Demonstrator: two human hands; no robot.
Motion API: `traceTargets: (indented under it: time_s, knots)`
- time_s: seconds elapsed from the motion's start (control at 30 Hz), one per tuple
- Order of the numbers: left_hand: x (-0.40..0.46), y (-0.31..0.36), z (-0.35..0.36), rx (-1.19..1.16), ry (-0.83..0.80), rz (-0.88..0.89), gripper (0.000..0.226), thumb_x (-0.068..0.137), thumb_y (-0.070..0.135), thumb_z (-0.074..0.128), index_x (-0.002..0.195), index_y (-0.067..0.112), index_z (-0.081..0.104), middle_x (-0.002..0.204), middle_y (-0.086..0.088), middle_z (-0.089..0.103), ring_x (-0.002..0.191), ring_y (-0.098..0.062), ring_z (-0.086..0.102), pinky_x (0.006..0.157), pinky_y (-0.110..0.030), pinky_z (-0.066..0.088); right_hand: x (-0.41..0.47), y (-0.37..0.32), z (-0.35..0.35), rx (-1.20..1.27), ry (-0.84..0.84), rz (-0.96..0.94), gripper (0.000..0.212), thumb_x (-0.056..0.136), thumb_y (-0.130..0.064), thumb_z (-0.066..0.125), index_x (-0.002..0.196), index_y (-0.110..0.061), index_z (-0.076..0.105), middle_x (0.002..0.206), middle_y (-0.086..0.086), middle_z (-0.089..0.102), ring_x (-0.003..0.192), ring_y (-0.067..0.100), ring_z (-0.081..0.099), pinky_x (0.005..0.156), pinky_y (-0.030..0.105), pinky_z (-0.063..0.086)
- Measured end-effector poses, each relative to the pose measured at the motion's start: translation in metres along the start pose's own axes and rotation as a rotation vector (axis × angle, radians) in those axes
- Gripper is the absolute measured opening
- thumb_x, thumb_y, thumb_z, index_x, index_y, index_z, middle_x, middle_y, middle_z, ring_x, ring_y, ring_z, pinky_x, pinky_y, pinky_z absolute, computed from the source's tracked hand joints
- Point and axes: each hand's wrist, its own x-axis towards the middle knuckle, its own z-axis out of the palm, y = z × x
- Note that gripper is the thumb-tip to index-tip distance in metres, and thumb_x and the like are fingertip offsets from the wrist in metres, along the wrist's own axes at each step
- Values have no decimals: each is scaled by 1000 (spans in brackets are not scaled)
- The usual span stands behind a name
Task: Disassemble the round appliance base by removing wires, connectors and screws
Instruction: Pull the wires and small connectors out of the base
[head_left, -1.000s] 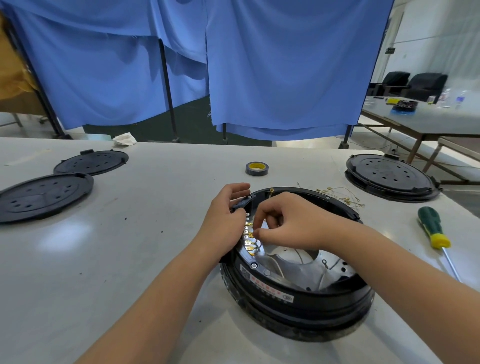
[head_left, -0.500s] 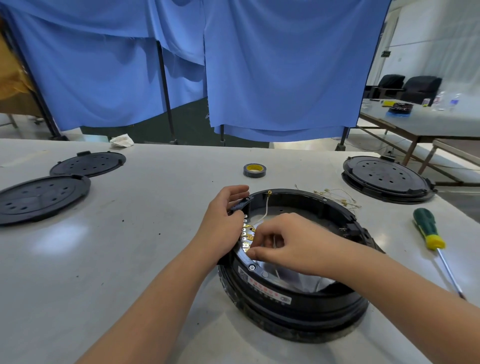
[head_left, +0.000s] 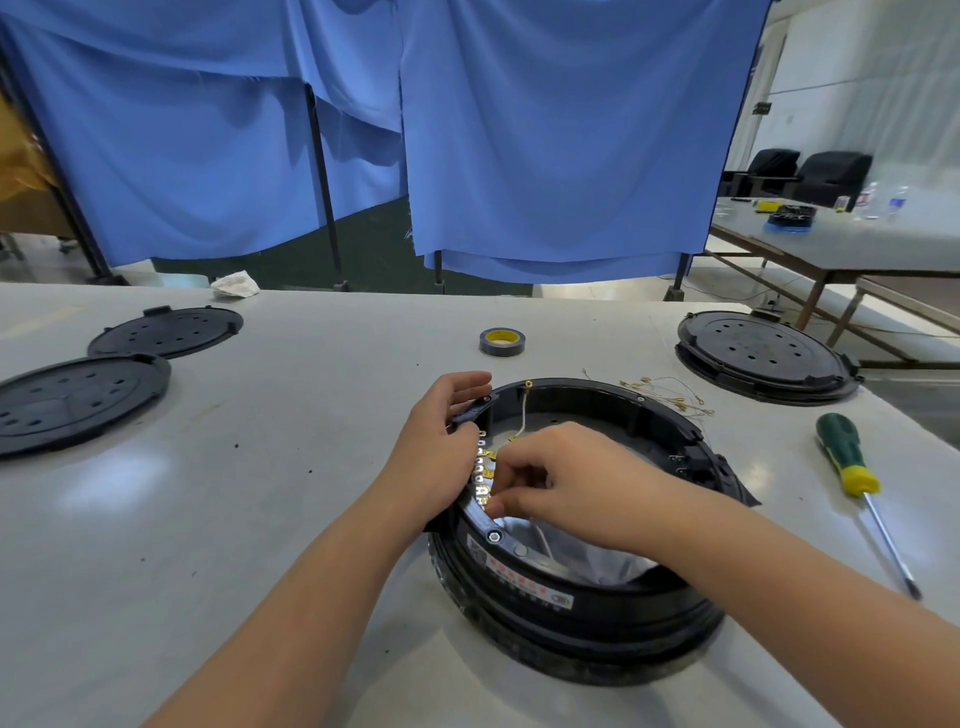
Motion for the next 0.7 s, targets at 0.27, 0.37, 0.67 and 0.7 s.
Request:
traceTargets:
  time_s: [0.27, 0.37, 0.67, 0.7]
  knots:
    - [-1, 1, 0, -3, 14, 10, 57, 83, -17, 38, 115, 27, 54, 122, 1, 60, 116, -11, 55, 100, -42, 47, -5, -2, 5, -101, 39, -53, 23, 84, -37, 65, 67, -27, 53, 59, -12, 54, 57, 3, 50, 55, 23, 40]
    - [-1, 2, 0, 12, 3, 10, 56, 84, -16, 39, 118, 27, 54, 124, 2, 59, 117, -10, 54, 101, -40, 47, -2, -1, 3, -36, 14, -19, 19, 82, -39, 69, 70, -27, 60, 60, -12, 57, 58, 1, 52, 57, 22, 42]
    - [-1, 2, 0, 22, -2, 12, 56, 84, -16, 39, 116, 28, 54, 121, 4, 59, 116, -10, 54, 101, -40, 47, -4, 0, 4, -92, 44, -41, 29, 83, -40, 67, 61, -31, 50, 58, -12, 55, 56, 3, 51, 54, 23, 40]
    - [-1, 2, 0, 26, -2, 14, 56, 84, -16, 39, 116, 28, 53, 121, 4, 59, 116, -10, 54, 101, -40, 46, -4, -1, 5, -107, 48, -44, 31, 83, -40, 66, 60, -32, 46, 57, -13, 52, 55, 2, 50, 54, 22, 38]
